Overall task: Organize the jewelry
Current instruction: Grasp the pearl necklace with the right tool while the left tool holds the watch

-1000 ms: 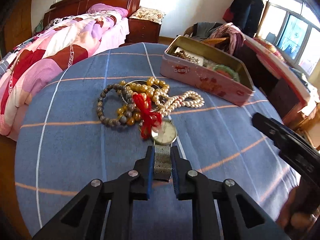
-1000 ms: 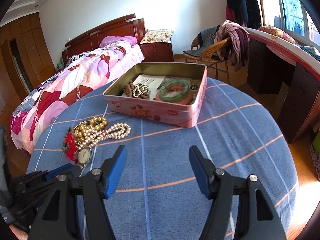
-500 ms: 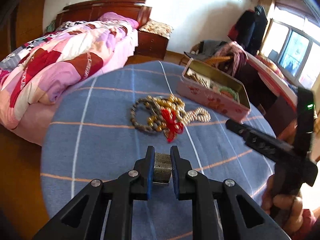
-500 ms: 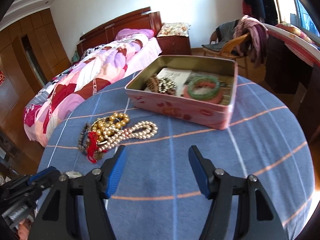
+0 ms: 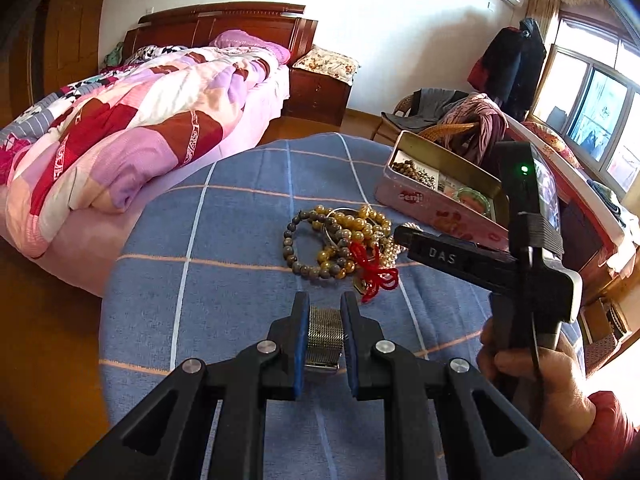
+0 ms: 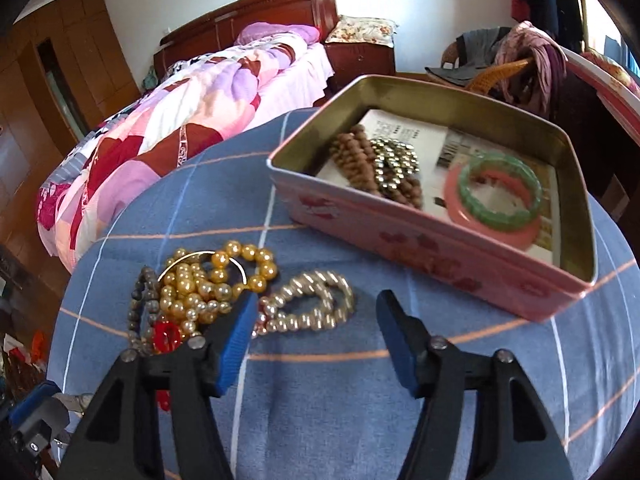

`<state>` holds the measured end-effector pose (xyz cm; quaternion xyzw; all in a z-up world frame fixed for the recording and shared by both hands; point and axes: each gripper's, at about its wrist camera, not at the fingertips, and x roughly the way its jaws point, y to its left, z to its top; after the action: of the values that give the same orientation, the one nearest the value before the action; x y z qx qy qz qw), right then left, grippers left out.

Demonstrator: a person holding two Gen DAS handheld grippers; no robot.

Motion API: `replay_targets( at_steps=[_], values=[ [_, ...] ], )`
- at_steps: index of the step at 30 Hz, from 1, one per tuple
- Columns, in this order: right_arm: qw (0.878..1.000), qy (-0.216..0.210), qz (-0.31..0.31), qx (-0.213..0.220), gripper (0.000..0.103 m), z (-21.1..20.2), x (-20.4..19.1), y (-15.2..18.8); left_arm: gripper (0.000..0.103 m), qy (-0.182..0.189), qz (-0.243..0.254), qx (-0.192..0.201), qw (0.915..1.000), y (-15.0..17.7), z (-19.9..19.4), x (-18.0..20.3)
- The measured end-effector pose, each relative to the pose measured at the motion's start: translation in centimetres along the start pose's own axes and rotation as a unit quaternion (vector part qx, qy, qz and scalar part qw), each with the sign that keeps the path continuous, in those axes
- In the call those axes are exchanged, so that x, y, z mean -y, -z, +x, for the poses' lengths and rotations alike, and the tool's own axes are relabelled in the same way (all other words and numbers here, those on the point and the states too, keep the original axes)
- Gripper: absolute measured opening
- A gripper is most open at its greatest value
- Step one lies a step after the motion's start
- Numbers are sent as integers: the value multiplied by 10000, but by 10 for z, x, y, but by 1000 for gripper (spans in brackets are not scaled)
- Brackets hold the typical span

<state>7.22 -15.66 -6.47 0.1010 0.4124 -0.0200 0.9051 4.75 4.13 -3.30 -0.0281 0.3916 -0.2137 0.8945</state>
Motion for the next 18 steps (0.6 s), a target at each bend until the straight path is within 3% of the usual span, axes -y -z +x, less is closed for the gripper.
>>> replay_targets(
  at_steps=[3, 5, 14, 18],
  values=[
    [9996, -262, 63, -51, 49, -6, 5, 4, 15, -14, -39, -6, 10000, -1, 0, -4],
    [9985, -490, 180, -135, 9, -6, 7, 3, 15, -17, -73, -7, 10000, 0, -1, -4],
    [9979, -469, 446, -55, 7, -23, 21, 14, 15, -42, -140, 99, 9998, 1, -11, -5],
    [9957, -721, 554, -162, 14, -20, 14, 8, 15, -29, -130, 119, 9998, 1, -13, -2]
  ],
)
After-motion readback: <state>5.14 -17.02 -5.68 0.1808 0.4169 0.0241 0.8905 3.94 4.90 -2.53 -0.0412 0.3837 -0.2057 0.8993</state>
